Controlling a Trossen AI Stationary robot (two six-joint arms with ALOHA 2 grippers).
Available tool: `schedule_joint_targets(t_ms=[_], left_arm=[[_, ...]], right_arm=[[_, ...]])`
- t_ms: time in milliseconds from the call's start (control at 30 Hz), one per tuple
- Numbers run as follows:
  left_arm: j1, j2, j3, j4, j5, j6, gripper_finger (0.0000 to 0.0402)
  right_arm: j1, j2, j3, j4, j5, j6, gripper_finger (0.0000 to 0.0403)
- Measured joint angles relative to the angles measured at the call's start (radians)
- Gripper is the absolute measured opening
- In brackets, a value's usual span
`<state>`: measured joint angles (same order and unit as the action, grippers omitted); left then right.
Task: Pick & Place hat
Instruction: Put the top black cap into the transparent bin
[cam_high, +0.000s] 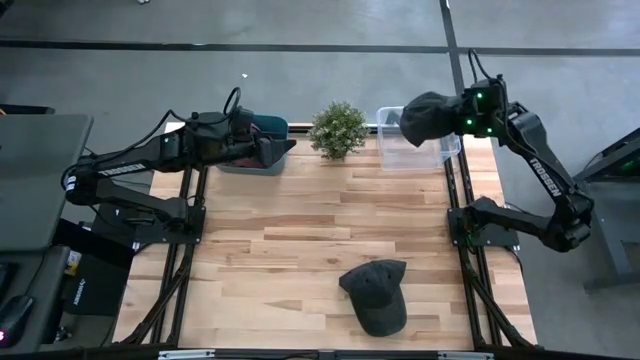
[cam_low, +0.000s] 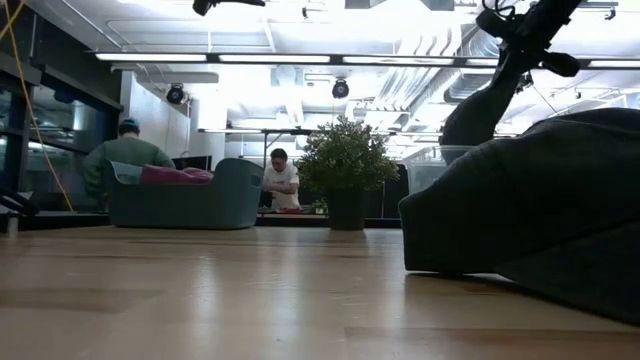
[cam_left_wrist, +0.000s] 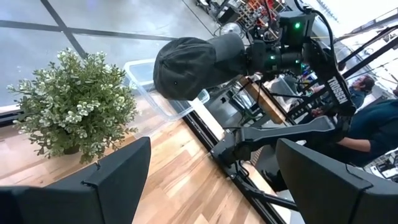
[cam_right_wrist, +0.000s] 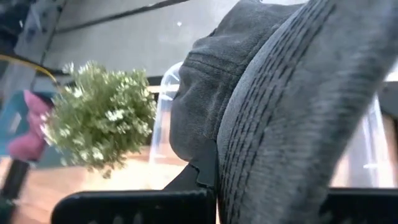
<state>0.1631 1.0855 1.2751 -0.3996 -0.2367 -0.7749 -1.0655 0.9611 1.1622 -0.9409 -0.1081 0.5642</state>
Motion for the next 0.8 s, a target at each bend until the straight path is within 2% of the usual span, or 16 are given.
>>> schedule_joint_targets(t_ms=[200, 467, 800], left_arm=[[0.0, 0.0, 0.0, 0.0, 0.0, -0.026, 0.0337], [0.0, 0.0, 0.0, 0.0, 0.0, -0.038, 0.0337], [0.0, 0.0, -0.001, 0.002, 0.0, -0.077, 0.0337]], right_arm=[[0.055, 0.0, 0.0, -0.024, 0.097, 0.142, 0.0005], [0.172, 0.008, 0.0, -0.034, 0.303, 0.378, 0.0005], [0.33, 0.14, 0.0, 0.03, 0.47, 0.668, 0.0005]])
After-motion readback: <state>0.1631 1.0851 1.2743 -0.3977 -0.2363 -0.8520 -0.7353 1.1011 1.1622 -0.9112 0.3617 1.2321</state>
